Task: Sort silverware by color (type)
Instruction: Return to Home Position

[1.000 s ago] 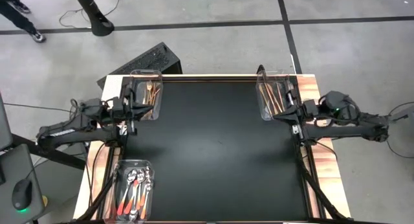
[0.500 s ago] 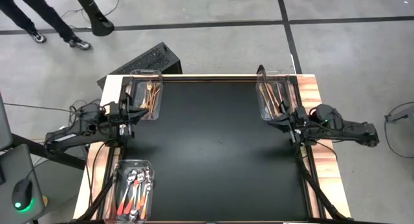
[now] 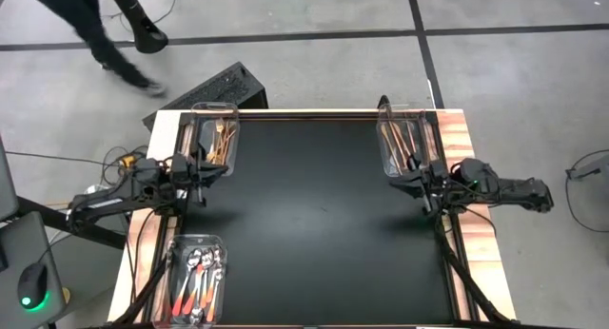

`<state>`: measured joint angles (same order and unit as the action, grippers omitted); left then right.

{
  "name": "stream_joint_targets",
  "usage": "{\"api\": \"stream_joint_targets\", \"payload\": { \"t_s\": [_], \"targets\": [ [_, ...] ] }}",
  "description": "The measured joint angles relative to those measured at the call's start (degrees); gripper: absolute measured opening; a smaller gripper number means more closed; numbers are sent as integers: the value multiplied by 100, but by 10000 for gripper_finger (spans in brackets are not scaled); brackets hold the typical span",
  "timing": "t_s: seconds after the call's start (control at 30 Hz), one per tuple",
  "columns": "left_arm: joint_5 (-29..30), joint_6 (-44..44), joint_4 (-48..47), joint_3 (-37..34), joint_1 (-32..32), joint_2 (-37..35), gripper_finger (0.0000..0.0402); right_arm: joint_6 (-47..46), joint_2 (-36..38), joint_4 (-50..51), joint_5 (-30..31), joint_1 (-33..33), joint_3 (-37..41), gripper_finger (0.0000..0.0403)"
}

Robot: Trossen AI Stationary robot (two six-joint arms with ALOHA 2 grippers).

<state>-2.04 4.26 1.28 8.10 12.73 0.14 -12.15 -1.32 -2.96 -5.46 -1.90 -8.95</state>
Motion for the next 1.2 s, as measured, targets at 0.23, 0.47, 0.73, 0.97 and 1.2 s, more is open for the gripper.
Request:
{"api": "stream_joint_targets", "payload": {
  "t_s": [0.23,0.47,0.73,0.97,1.2],
  "targets": [
    [-71,107,346,-357,-2,0,2,64,-22,13,283,246,20,6],
    [-229,390,811,-748,-5,11,2,-58,-21,-1137,458,353,788,6],
    [-293,347,658,-750,-216,20,2,-158,-4,-983,458,368,843,7],
    [-638,386,253,-752,-648,24,2,-152,-7,-974,458,368,843,9],
    [-219,376,224,-755,-745,20,2,-150,-7,-968,456,368,846,10]
  ]
}}
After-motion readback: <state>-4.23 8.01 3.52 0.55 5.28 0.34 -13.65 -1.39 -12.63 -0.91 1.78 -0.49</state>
